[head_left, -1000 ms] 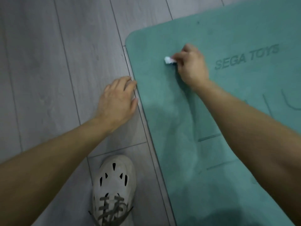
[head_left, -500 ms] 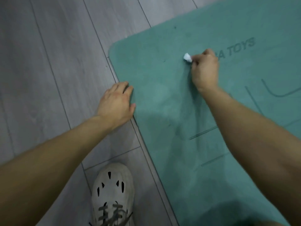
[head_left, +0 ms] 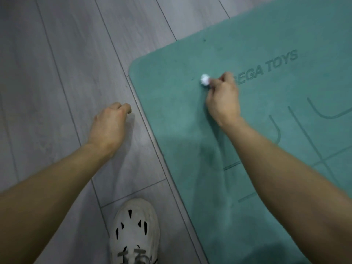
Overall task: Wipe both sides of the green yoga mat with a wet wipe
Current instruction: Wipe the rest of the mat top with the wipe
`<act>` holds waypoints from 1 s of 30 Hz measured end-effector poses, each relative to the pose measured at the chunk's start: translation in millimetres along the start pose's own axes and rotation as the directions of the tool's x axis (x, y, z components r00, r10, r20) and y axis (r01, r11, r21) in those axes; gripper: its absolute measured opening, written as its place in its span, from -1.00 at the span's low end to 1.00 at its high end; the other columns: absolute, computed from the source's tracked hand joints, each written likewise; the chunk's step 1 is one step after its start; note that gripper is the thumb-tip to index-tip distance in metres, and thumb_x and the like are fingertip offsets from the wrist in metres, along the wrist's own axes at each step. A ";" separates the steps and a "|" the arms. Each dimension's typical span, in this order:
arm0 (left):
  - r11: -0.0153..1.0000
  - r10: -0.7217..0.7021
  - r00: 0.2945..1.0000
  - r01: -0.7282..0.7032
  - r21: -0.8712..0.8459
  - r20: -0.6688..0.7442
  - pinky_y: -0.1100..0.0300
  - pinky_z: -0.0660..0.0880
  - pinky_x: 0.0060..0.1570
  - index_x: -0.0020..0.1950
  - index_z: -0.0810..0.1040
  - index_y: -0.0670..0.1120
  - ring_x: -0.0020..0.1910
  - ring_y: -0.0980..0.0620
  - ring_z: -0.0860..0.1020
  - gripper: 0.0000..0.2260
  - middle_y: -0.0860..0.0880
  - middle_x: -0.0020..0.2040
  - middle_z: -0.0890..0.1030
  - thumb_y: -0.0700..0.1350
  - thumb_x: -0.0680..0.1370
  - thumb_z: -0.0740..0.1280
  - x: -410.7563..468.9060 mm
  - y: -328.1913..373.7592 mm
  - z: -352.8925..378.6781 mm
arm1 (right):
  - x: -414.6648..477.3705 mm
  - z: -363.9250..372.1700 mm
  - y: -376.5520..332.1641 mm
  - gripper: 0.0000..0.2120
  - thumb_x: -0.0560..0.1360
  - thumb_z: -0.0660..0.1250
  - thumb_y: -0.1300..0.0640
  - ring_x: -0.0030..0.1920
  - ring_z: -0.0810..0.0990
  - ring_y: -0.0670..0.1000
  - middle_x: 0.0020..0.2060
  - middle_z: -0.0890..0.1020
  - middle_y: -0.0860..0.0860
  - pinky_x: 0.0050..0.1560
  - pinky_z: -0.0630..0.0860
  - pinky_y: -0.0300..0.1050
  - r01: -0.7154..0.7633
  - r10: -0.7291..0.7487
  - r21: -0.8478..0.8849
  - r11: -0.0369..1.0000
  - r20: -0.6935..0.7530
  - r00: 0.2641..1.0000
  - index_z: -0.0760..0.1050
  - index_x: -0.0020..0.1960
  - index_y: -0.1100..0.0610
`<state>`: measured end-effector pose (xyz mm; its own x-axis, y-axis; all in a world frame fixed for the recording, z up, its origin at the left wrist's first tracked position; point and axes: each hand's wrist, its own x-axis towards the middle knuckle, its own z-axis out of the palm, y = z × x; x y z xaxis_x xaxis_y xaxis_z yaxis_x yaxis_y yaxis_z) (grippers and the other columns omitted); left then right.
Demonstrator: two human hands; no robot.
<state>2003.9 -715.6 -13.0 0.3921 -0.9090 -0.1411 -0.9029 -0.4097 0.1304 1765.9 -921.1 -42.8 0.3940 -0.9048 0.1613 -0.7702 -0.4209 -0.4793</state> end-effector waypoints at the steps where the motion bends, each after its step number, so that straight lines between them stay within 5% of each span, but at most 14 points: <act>1: 1.000 -0.002 1.000 0.002 0.006 0.007 -0.16 0.61 -0.06 0.19 0.60 -0.21 -0.06 -0.23 0.58 -0.74 -0.20 0.03 0.58 -0.43 0.55 0.36 0.4 -0.5 -0.3 | -21.7 5.4 -16.8 -0.73 0.58 0.30 0.10 -0.13 0.49 0.17 -0.10 0.49 0.13 0.00 0.54 0.08 0.085 -0.086 0.015 0.996 0.047 0.995 0.71 0.10 0.21; 4: 1.000 0.006 1.000 -0.006 0.013 0.003 -0.15 0.62 -0.07 0.13 0.63 -0.21 -0.08 -0.21 0.59 -0.81 -0.18 -0.01 0.59 -0.37 0.54 0.43 3.8 1.1 0.2 | -84.9 13.3 -43.8 -0.80 0.63 0.34 0.09 -0.05 0.51 0.19 -0.08 0.57 0.11 0.00 0.53 0.08 0.450 -0.453 0.071 0.890 0.259 0.853 0.70 0.00 0.15; 6: 0.998 0.062 0.997 -0.062 0.009 -0.042 -0.15 0.64 -0.08 0.13 0.67 -0.19 -0.10 -0.21 0.61 -0.83 -0.16 -0.04 0.64 -0.31 0.55 0.46 6.1 4.8 0.0 | -74.7 7.1 -23.2 -0.82 0.61 0.33 0.18 -0.01 0.53 0.20 -0.05 0.60 0.10 0.02 0.55 0.08 0.529 -0.527 0.089 0.844 0.320 0.787 0.71 0.06 0.12; 8: 0.992 0.130 0.989 -0.128 0.021 -0.077 -0.13 0.64 -0.10 0.14 0.72 -0.14 -0.12 -0.19 0.64 -0.87 -0.13 -0.08 0.69 -0.21 0.60 0.45 6.5 10.6 -2.3 | -34.3 -6.6 16.7 -0.77 0.59 0.30 0.15 0.02 0.55 0.23 -0.06 0.63 0.12 0.03 0.51 0.03 0.418 -0.400 -0.027 0.908 0.236 0.886 0.73 0.11 0.10; 10: 0.985 0.167 0.982 -0.162 0.061 -0.091 -0.13 0.63 -0.14 0.12 0.73 -0.09 -0.16 -0.19 0.64 -0.88 -0.11 -0.12 0.70 -0.14 0.64 0.41 6.7 16.9 -4.0 | 3.1 -24.9 53.2 -0.73 0.59 0.26 0.13 0.01 0.55 0.27 -0.09 0.64 0.15 -0.02 0.45 0.04 0.125 -0.119 -0.168 0.978 0.046 0.992 0.73 0.06 0.16; 12: 0.983 0.168 0.981 -0.160 0.084 -0.094 -0.16 0.63 -0.14 0.15 0.70 -0.09 -0.14 -0.21 0.64 -0.82 -0.14 -0.10 0.69 -0.25 0.59 0.39 6.7 20.9 -2.1 | 2.8 -25.6 46.9 -0.76 0.59 0.25 0.19 0.05 0.57 0.29 -0.06 0.65 0.17 0.04 0.48 0.06 -0.078 0.068 -0.156 0.985 -0.071 0.995 0.69 0.02 0.21; 15: 0.974 0.225 0.969 -0.221 0.048 -0.101 -0.21 0.62 0.06 0.27 0.66 -0.14 0.10 -0.26 0.63 -0.62 -0.18 0.15 0.68 -0.37 0.49 0.33 8.6 31.5 3.0 | -64.9 5.3 -10.3 -0.75 0.67 0.23 0.18 0.34 0.54 0.26 0.23 0.62 0.22 0.45 0.42 0.09 0.199 -0.195 -0.010 0.980 0.136 0.971 0.59 0.22 0.29; 18: 0.964 0.264 0.958 -0.265 0.001 -0.115 -0.14 0.62 0.04 0.25 0.65 -0.13 0.13 -0.25 0.61 -0.65 -0.15 0.16 0.65 -0.35 0.50 0.35 12.4 49.0 4.3 | -97.6 1.1 -4.2 -0.70 0.74 0.21 0.10 0.55 0.40 0.15 0.46 0.51 0.15 0.54 0.38 0.08 0.500 -0.497 0.062 0.864 0.275 0.823 0.56 0.34 0.25; 22: 0.965 0.259 0.959 -0.262 -0.014 -0.114 -0.05 0.56 -0.19 0.02 0.67 -0.12 -0.11 -0.23 0.62 -0.81 -0.12 -0.11 0.63 -0.31 0.45 0.50 14.1 61.5 -0.6 | -29.4 -26.6 56.5 -0.74 0.73 0.19 0.07 0.44 0.51 0.14 0.32 0.59 0.08 0.32 0.55 0.13 0.175 -0.166 -0.081 0.981 0.106 0.980 0.61 0.14 0.16; 25: 0.949 0.313 0.945 -0.309 0.055 -0.094 -0.04 0.52 -0.20 -0.07 0.63 -0.10 -0.10 -0.20 0.57 -0.87 -0.08 -0.15 0.60 -0.12 0.51 0.55 9.7 62.0 -4.6 | -48.2 -8.3 23.1 -0.61 0.69 0.26 0.09 0.54 0.40 0.21 0.45 0.51 0.23 0.61 0.26 0.03 0.007 -0.008 0.017 1.000 0.051 0.999 0.50 0.39 0.33; 26: 0.949 0.313 0.944 -0.305 0.086 -0.105 -0.05 0.52 -0.18 -0.07 0.65 -0.09 -0.09 -0.18 0.56 -0.86 -0.07 -0.15 0.61 -0.05 0.56 0.51 8.4 61.5 -3.4 | -71.4 -0.2 2.1 -0.53 0.69 0.28 0.05 0.59 0.33 0.23 0.51 0.44 0.27 0.65 0.16 0.04 0.116 -0.125 0.061 0.991 0.169 0.978 0.44 0.45 0.36; 28: 0.950 0.300 0.948 -0.287 0.124 -0.108 -0.06 0.53 -0.08 0.02 0.69 -0.08 -0.03 -0.17 0.57 -0.78 -0.07 -0.04 0.66 0.04 0.67 0.36 5.5 63.0 0.3 | -115.8 2.0 -17.1 -0.47 0.70 0.25 -0.05 0.64 0.23 0.20 0.58 0.36 0.25 0.65 0.15 0.10 0.448 -0.457 0.115 0.887 0.364 0.812 0.44 0.48 0.33; 29: 0.949 0.305 0.948 -0.294 0.117 -0.087 -0.07 0.54 0.02 0.11 0.70 -0.07 0.05 -0.17 0.58 -0.74 -0.06 0.07 0.68 0.06 0.70 0.30 3.8 65.3 2.0 | -118.3 -4.4 -8.6 -0.47 0.71 0.22 -0.08 0.65 0.21 0.17 0.60 0.33 0.21 0.64 0.17 0.10 0.519 -0.516 0.105 0.848 0.386 0.765 0.44 0.51 0.29; 30: 0.944 0.321 0.946 -0.315 0.101 -0.053 -0.08 0.53 0.14 0.20 0.68 -0.06 0.15 -0.17 0.58 -0.72 -0.06 0.20 0.66 0.08 0.71 0.28 0.5 68.3 2.7 | -108.6 -11.6 7.5 -0.49 0.73 0.18 -0.07 0.66 0.20 0.13 0.62 0.31 0.18 0.63 0.19 0.10 0.503 -0.492 0.067 0.862 0.349 0.797 0.43 0.54 0.24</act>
<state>1942.0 -743.9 -6.9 0.0900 -0.9951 -0.0397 -0.9934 -0.0926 0.0684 1711.6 -826.8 -53.9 0.8683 -0.4918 0.0639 -0.4320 -0.8133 -0.3897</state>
